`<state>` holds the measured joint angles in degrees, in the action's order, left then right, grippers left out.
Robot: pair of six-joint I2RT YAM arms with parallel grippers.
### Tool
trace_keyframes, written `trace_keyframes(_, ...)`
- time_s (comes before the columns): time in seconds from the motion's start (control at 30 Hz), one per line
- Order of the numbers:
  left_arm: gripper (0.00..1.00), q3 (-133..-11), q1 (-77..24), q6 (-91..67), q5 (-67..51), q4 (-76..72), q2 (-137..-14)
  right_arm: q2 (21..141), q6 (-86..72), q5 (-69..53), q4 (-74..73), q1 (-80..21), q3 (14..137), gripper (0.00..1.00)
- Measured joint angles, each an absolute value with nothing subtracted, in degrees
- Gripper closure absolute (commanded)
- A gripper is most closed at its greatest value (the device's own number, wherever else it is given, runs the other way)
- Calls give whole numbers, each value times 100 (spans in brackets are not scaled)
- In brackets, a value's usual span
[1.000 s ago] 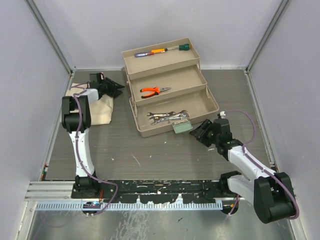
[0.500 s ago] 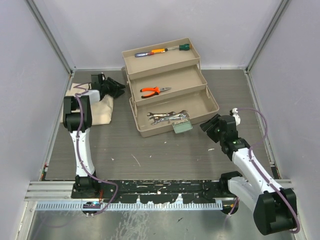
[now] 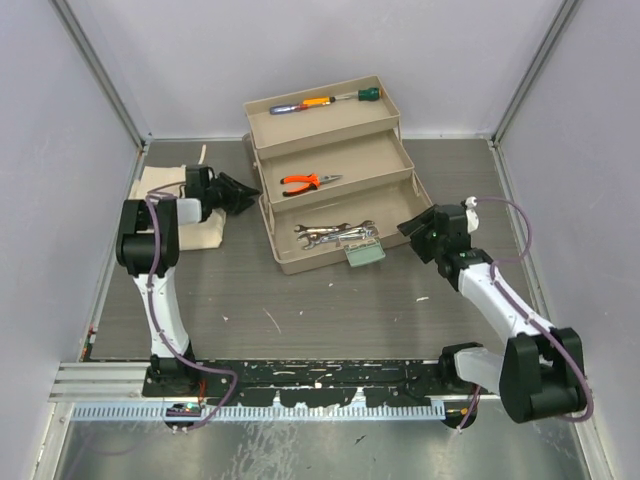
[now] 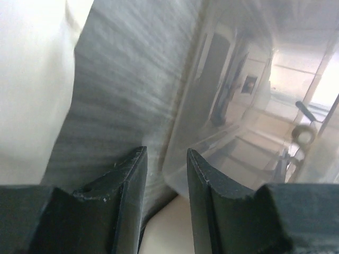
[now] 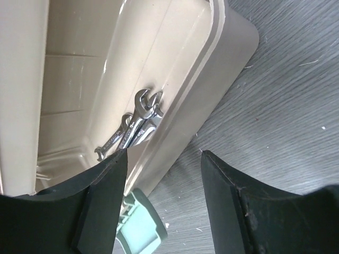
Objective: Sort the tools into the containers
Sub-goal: Adjust the storage box at the center of the board.
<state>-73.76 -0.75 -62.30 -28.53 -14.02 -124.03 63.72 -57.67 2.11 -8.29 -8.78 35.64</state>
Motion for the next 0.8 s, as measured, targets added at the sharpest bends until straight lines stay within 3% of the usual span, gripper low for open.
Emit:
trace_keyframes(0.17, 63, -6816, -178, -6184, -2718, -1332, -11893, 7028, -5896, 185, -845, -878, 3839, 38)
trace_keyframes(0.33, 64, -6488, -215, -6007, -2456, -1087, -11133, 7596, -5850, 132, -873, -878, 4204, 48)
trace_keyframes(0.8, 61, -6254, 180, -5133, -1481, 255, -8858, 8274, -5256, 303, -1542, -834, 4958, 95)
